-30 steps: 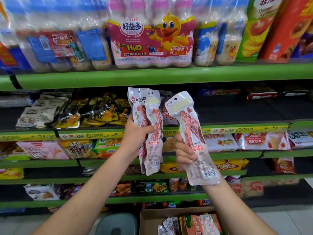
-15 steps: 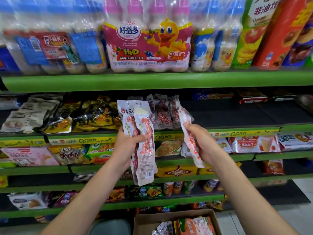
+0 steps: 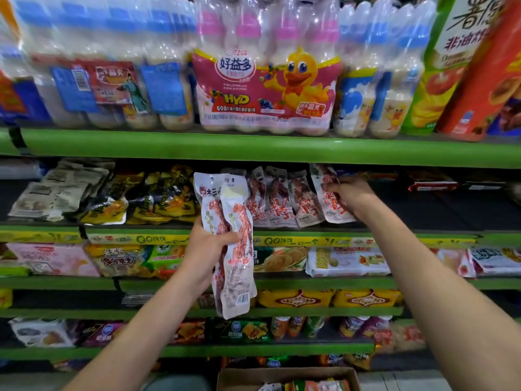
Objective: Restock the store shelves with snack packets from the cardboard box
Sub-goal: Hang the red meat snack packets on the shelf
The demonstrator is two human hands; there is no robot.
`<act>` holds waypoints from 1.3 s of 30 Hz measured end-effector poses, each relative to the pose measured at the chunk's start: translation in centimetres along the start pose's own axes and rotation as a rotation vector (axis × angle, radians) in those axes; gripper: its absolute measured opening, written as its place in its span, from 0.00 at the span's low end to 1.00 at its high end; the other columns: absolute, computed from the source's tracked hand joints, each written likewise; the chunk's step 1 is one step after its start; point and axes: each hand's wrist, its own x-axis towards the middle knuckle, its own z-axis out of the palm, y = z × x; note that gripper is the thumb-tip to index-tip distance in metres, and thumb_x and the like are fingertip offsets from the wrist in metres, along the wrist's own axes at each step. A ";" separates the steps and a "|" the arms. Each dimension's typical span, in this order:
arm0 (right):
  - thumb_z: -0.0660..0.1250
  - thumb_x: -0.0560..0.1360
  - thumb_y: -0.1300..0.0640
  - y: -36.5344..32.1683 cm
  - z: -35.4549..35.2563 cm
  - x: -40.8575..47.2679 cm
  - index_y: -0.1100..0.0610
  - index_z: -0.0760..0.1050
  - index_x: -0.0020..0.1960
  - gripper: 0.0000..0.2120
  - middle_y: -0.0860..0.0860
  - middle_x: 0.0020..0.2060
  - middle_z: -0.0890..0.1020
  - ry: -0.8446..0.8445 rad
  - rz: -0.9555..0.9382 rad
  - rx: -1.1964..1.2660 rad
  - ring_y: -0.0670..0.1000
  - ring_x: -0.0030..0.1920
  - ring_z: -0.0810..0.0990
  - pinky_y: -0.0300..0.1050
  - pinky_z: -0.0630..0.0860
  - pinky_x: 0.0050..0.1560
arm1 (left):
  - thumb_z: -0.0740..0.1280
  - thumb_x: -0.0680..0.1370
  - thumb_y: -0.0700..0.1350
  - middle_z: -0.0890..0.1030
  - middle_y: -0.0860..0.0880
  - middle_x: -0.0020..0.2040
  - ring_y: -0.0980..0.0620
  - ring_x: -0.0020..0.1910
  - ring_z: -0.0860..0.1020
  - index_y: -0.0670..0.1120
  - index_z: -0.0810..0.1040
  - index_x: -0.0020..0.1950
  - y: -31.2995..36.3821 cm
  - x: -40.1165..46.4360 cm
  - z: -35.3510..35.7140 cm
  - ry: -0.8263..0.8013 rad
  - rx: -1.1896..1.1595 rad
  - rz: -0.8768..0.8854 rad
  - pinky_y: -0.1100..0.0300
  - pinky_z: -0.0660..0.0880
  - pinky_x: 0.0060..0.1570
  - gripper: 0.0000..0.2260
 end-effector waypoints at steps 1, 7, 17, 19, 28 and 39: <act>0.76 0.72 0.58 0.3 0.3 0.4 0.60 0.79 0.64 0.22 0.58 0.58 0.83 -0.014 -0.019 -0.069 0.53 0.51 0.82 0.40 0.73 0.51 | 0.73 0.72 0.31 0.86 0.49 0.56 0.46 0.55 0.85 0.48 0.76 0.65 0.1 0.0 0.0 0.003 -0.003 0.001 0.39 0.78 0.60 0.24; 0.67 0.79 0.47 3.1 0.3 0.6 0.53 0.74 0.71 0.22 0.57 0.65 0.79 -0.071 -0.072 -0.349 0.56 0.59 0.79 0.41 0.71 0.52 | 0.73 0.73 0.31 0.86 0.50 0.55 0.47 0.53 0.85 0.49 0.76 0.65 0.0 -0.1 -0.1 0.010 -0.005 0.015 0.41 0.79 0.58 0.25; 0.63 0.79 0.40 3.5 1.1 -0.5 0.54 0.70 0.74 0.28 0.55 0.77 0.64 -0.172 -0.113 -0.646 0.58 0.76 0.63 0.49 0.62 0.73 | 0.73 0.73 0.31 0.86 0.50 0.56 0.46 0.55 0.84 0.49 0.76 0.65 -0.5 -0.1 1.1 -0.023 0.000 0.012 0.44 0.79 0.56 0.24; 0.64 0.79 0.40 3.7 1.1 -0.7 0.53 0.69 0.75 0.28 0.54 0.77 0.64 -0.187 -0.118 -0.631 0.57 0.75 0.64 0.49 0.63 0.73 | 0.73 0.73 0.31 0.86 0.49 0.56 0.46 0.55 0.84 0.48 0.76 0.66 -0.3 0.1 1.3 -0.033 0.008 0.011 0.43 0.79 0.57 0.24; 0.68 0.78 0.55 2.8 1.8 -4.5 0.59 0.80 0.62 0.15 0.57 0.65 0.74 0.098 -0.420 -0.460 0.59 0.69 0.68 0.45 0.65 0.67 | 0.72 0.74 0.30 0.86 0.48 0.55 0.46 0.53 0.85 0.48 0.76 0.65 0.3 0.9 2.1 -0.082 -0.020 -0.007 0.43 0.81 0.55 0.23; 0.67 0.74 0.36 0.9 9.2 -18.1 0.45 0.62 0.75 0.34 0.37 0.65 0.67 -0.327 -0.442 -0.275 0.39 0.64 0.68 0.40 0.67 0.63 | 0.76 0.74 0.38 0.84 0.47 0.61 0.46 0.60 0.82 0.47 0.72 0.72 -0.8 0.4 2.7 -0.061 -0.122 -0.013 0.43 0.78 0.62 0.28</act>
